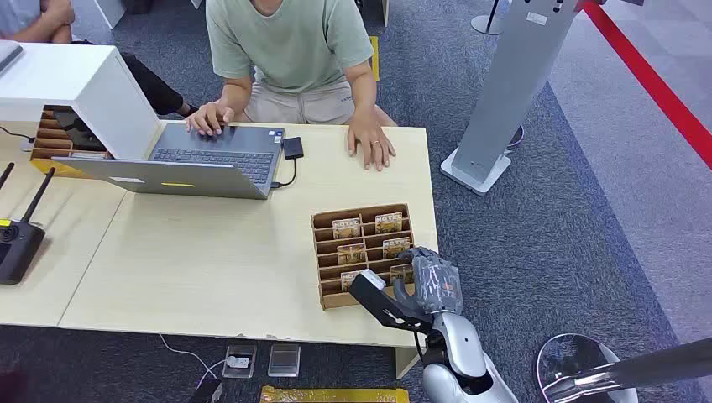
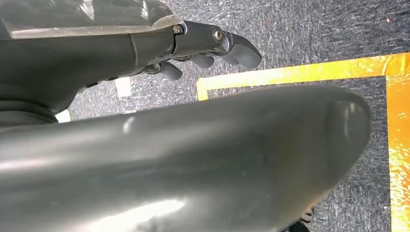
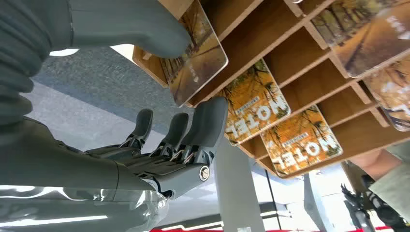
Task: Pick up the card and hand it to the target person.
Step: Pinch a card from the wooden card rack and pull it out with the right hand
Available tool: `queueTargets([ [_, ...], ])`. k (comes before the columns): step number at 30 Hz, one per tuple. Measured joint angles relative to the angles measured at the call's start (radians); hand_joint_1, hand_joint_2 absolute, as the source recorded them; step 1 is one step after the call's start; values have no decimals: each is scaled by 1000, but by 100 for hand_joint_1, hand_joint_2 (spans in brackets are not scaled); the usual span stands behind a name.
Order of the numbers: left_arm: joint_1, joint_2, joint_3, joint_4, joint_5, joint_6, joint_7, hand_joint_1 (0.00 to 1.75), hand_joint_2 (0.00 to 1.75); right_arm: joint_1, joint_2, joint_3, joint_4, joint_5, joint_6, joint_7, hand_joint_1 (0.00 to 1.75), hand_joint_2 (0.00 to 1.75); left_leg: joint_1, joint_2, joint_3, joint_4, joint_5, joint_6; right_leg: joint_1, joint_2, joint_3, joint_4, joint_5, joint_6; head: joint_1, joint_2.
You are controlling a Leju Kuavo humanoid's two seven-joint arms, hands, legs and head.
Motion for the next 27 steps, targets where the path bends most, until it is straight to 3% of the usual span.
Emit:
queueTargets([
  [12, 0, -3, 0, 0, -2, 0, 0, 0, 0, -5, 4, 0, 30, 0, -11, 5, 93, 175, 0, 0, 0, 0, 0, 0, 0, 0, 0, 0, 0, 0, 0, 0],
  [21, 0, -4, 0, 0, -2, 1, 0, 0, 0, -5, 5, 0, 50, -1, -12, 5, 85, 175, 0, 0, 0, 0, 0, 0, 0, 0, 0, 0, 0, 0, 0, 0],
  [24, 0, -4, 0, 0, -2, 1, -1, 0, 0, -5, 5, 0, 55, -3, -12, 4, 91, 175, 0, 0, 0, 0, 0, 0, 0, 0, 0, 0, 0, 0, 0, 0],
  [27, 0, -4, 0, 0, -2, 1, -1, 0, 0, -5, 5, 0, 59, -3, -12, 4, 115, 175, 0, 0, 0, 0, 0, 0, 0, 0, 0, 0, 0, 0, 0, 0],
])
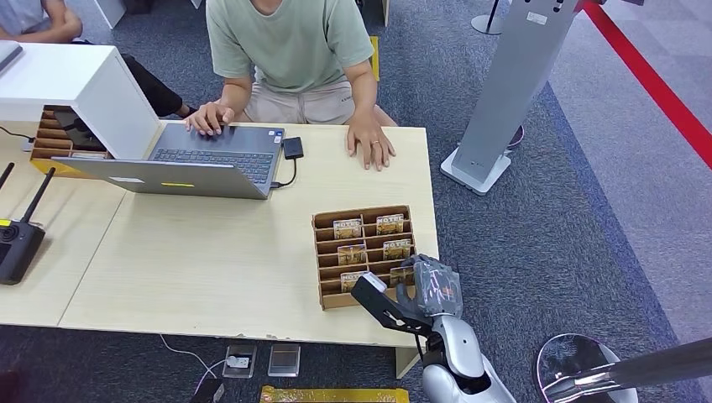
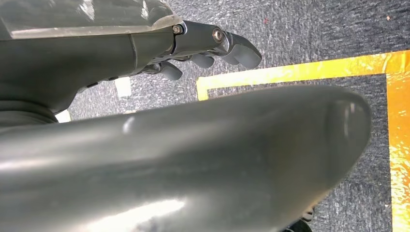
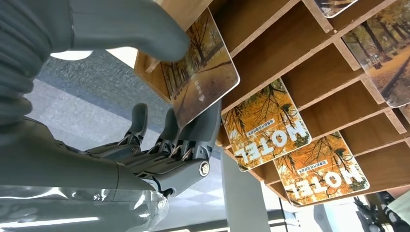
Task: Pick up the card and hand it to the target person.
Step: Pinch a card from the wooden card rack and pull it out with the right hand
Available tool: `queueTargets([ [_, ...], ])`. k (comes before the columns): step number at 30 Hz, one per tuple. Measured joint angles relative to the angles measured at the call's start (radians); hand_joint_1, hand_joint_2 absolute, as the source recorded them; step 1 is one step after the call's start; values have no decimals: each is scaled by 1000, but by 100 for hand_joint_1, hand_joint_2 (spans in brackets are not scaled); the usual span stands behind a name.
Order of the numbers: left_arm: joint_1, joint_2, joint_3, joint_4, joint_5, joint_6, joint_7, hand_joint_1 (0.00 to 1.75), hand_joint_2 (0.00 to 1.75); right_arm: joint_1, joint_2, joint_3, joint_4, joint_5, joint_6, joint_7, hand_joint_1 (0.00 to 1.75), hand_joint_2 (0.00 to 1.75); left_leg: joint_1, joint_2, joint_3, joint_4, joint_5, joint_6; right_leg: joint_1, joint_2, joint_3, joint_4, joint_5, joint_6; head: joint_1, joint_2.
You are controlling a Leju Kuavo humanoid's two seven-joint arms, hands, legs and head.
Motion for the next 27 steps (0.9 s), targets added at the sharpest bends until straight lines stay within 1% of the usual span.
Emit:
queueTargets([
  [1, 0, 0, 0, 0, 0, 0, 0, 0, 0, 0, 0, 0, 1, 0, 0, 0, 125, 175, 0, 0, 0, 0, 0, 0, 0, 0, 0, 0, 0, 0, 0, 0],
  [2, 0, 0, 0, 0, 0, 0, 0, 0, 0, -1, 0, 0, 2, 0, 0, 0, 130, 175, 0, 0, 0, 0, 0, 0, 0, 0, 0, 0, 0, 0, 0, 0],
  [5, 0, 0, 0, 0, 0, 0, -2, 0, 0, -3, 0, 0, 5, -4, -2, -2, 134, 175, 0, 0, 0, 0, 0, 0, 0, 0, 0, 0, 0, 0, 0, 0],
  [27, 0, 0, 0, 0, 14, 1, -10, 0, 0, -7, 6, 0, 13, -20, -9, -16, 136, 175, 0, 0, 0, 0, 0, 0, 0, 0, 0, 0, 0, 0, 0, 0],
])
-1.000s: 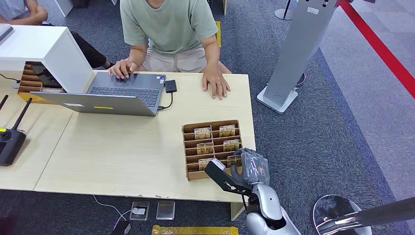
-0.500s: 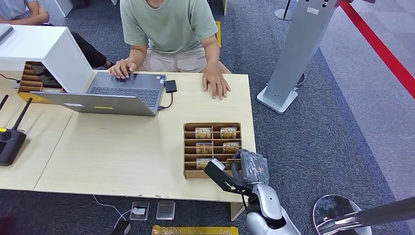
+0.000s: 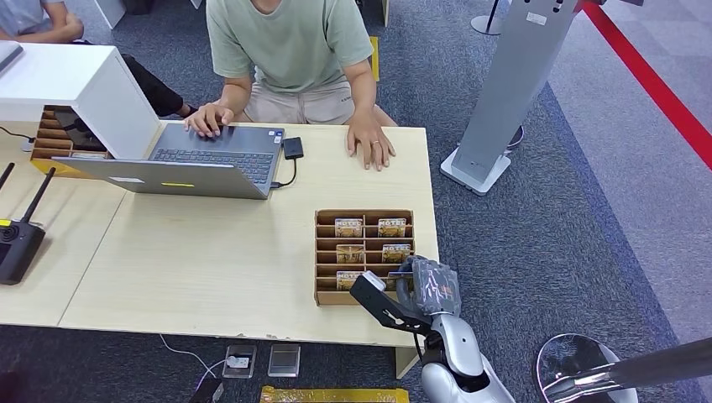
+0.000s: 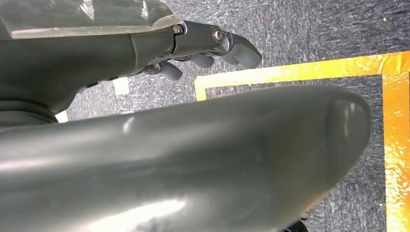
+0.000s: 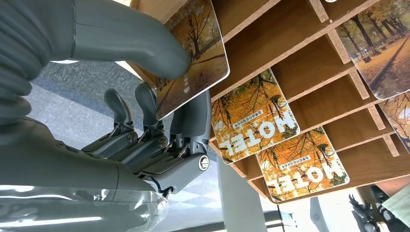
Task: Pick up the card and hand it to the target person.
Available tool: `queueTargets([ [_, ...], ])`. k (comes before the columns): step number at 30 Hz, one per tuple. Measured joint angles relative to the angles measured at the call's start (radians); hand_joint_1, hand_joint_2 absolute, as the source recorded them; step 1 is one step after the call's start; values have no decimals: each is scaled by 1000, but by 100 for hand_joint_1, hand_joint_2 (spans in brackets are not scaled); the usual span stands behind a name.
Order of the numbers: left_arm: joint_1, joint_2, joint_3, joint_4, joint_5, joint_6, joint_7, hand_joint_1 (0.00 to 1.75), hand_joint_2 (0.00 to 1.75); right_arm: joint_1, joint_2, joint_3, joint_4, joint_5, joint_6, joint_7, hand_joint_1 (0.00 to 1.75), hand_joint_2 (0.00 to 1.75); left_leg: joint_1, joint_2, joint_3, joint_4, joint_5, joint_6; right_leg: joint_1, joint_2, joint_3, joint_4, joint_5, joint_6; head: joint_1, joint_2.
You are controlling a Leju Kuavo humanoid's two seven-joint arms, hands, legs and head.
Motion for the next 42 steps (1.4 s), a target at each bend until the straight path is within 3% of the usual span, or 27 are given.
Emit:
queueTargets([
  [9, 0, 0, 0, 0, 17, 6, -7, 0, 0, 1, 1, 0, -9, 11, -30, -15, 136, 175, 0, 0, 0, 0, 0, 0, 0, 0, 0, 0, 0, 0, 0, 0],
  [25, 2, 0, 0, 3, 29, 10, 2, 0, 0, 36, -58, -3, -333, 11, -48, -18, 136, 175, 0, 0, 0, 0, 0, 0, 0, 0, 0, 0, 0, 0, 0, 0],
  [36, 1, 0, 0, 3, 15, 9, 4, 0, 0, 34, -75, -2, -383, -49, -68, -60, 136, 175, 0, 0, 0, 0, 0, 0, 0, 0, 0, 0, 0, 0, 0, 0],
  [39, 0, 0, 0, 3, -6, 5, 0, 0, 0, -16, -68, 1, -356, -110, -53, -96, 136, 175, 0, 0, -2, 0, 0, 0, 0, 1, -1, 1, 0, 0, 0, 0],
  [42, -5, 0, -3, 3, -21, 0, -9, 0, 0, -148, -37, 4, -238, -196, -82, -167, 136, 175, 0, 0, -1, 0, 2, 0, 0, 1, -1, 2, 1, 0, 0, 0],
])
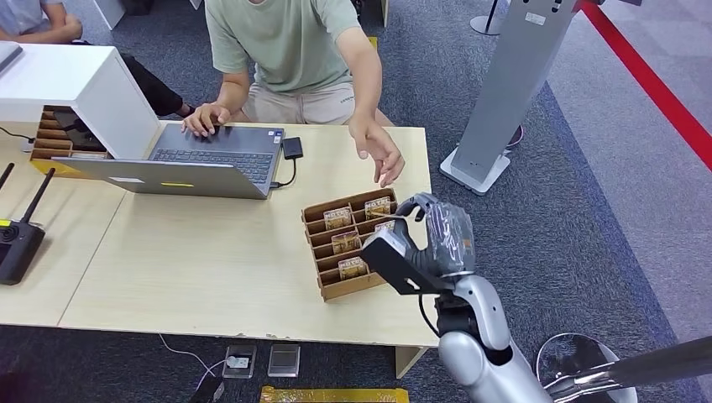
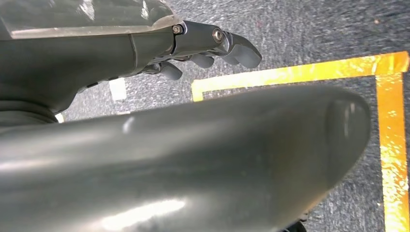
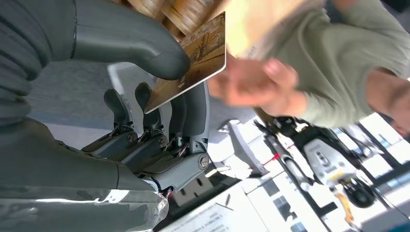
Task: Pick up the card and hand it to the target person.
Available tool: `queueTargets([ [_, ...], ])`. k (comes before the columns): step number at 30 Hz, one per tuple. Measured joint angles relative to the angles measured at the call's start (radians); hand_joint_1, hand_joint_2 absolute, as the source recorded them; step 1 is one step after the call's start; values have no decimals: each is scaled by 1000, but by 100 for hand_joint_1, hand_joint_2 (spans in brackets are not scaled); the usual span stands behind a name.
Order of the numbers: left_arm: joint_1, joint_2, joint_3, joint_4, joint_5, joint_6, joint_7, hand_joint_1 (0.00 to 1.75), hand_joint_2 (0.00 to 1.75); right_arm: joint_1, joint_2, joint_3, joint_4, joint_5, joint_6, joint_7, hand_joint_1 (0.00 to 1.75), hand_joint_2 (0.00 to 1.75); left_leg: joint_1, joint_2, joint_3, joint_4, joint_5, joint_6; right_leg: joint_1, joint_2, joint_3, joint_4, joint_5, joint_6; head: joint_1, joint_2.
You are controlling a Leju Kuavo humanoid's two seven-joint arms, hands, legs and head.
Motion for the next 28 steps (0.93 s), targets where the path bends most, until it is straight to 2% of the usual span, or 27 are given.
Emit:
queueTargets([
  [4, -5, 0, -9, 0, -5, -2, -1, 0, 0, -157, 45, 6, 189, -56, -50, -50, 136, 175, 0, -2, 0, 0, 2, 0, 0, -3, 0, 0, 1, 0, 1, 0],
  [9, -7, 0, -16, 0, -7, -4, 9, 0, 0, -290, 99, 29, 378, -37, -61, -64, 136, 175, 0, -3, -2, 0, 2, -1, 0, -3, -1, 1, 1, 0, 0, 0],
  [15, -6, 1, -21, 0, -4, -11, 18, 0, 0, -379, 161, 59, 530, -20, -55, -71, 136, 175, 0, -3, -2, 0, 2, -1, 0, -3, -2, 1, 0, 0, -1, 0],
  [19, -5, 2, -21, 0, 6, -18, 18, 0, 175, -406, 193, 76, 598, -27, -56, -89, 0, 175, 0, -3, -2, 0, 2, -1, 0, -3, -2, 1, 0, 0, -1, 0],
  [25, -4, 2, -21, 0, 10, -36, 17, 0, 175, -410, 211, 84, 635, -37, -58, -105, 0, 175, 0, -3, -2, 0, 2, -1, 0, -3, -2, 1, 0, 0, -1, 0],
  [27, -4, 1, -21, 0, 21, -30, 17, 0, 87, -411, 227, 94, 669, -51, -65, -116, 0, 175, 0, -3, -2, 0, 2, -1, 0, -3, -2, 1, 0, 0, -1, 0],
  [28, -4, 1, -21, 0, 25, -28, 17, 0, 58, -411, 232, 97, 680, -56, -68, -120, 0, 175, 0, -3, -2, 0, 2, -1, 0, -3, -2, 1, 0, 0, -1, 0],
])
